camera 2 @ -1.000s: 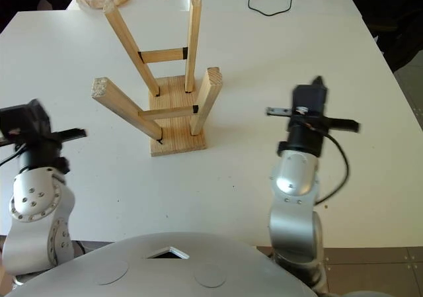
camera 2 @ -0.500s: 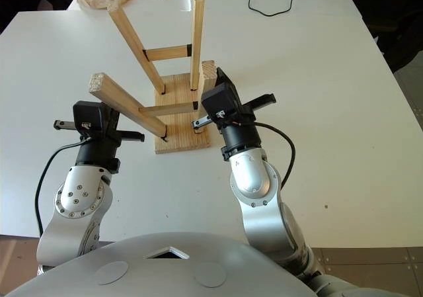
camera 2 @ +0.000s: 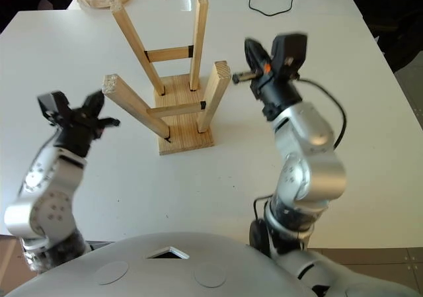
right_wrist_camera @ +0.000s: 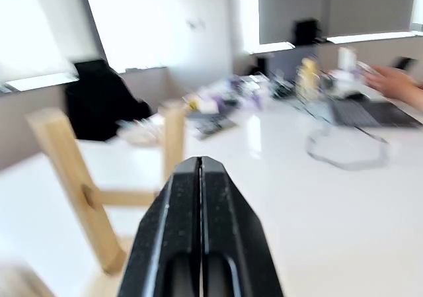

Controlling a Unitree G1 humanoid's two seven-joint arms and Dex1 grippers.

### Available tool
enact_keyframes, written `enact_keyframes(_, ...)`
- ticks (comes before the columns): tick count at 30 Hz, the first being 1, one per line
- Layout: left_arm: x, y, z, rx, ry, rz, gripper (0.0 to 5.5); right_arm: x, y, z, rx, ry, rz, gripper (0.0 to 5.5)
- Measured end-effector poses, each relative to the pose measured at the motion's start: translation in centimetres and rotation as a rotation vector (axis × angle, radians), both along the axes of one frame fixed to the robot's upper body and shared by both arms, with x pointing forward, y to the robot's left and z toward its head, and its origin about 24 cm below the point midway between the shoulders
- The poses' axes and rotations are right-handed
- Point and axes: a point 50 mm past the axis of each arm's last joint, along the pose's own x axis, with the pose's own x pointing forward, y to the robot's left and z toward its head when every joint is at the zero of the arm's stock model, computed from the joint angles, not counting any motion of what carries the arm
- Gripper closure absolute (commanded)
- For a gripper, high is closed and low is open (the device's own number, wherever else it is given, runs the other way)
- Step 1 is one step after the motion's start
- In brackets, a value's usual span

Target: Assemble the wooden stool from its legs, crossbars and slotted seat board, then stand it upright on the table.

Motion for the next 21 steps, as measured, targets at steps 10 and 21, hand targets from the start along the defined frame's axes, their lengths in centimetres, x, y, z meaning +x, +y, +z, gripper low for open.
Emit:
enact_keyframes(10, 0.9, -6.5, 12.2, -0.224, -0.344, -0.564, 5.47, 0.4, 0.5, 5.5, -0.004, -0.164, 0.454, 5.5)
enact_keyframes(21, -0.6, -5.5, 12.7, -0.125, -0.202, -0.634, 5.47, 0.5, 1.8, 3.3, -0.028, -0.08, 0.47, 5.5)
